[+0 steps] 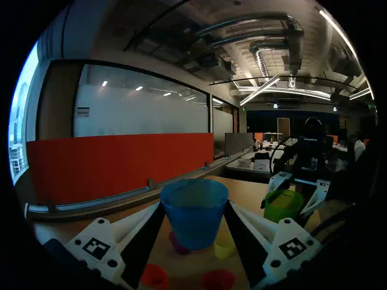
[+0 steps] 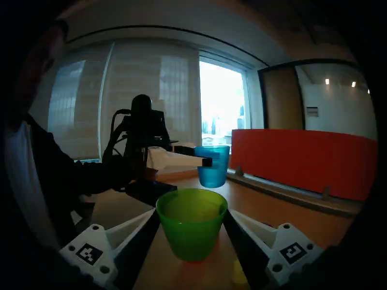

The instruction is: Pour water

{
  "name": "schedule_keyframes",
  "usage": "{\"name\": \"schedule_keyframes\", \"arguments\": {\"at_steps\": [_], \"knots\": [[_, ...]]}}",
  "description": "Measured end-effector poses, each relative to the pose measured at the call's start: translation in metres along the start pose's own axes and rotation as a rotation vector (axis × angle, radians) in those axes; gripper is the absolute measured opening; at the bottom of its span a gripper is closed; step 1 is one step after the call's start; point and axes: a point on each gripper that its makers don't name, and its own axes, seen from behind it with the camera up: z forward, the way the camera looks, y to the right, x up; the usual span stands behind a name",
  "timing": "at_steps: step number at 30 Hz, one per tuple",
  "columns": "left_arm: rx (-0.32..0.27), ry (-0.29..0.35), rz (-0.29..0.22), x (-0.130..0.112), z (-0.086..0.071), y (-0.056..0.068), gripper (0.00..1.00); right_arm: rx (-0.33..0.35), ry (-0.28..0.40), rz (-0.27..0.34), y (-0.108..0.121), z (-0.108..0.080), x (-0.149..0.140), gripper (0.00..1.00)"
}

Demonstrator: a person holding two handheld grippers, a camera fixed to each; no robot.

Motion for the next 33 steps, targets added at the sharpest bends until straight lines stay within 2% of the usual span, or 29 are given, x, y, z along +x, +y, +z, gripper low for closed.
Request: {"name": "schedule_keyframes", "arguments": {"at_steps": [18,33], "knots": [[-0.002,-0.005,0.064,0.017,-0.002,-0.001,0.84,0.001,-0.012,-0.019,-0.004,0.001,0.001,0.90],[0.001,-0.023,0.210,0.034,-0.009,-0.001,0.84,0.011,-0.022,-0.034,-0.005,0.004,-0.002,0.90]]}}
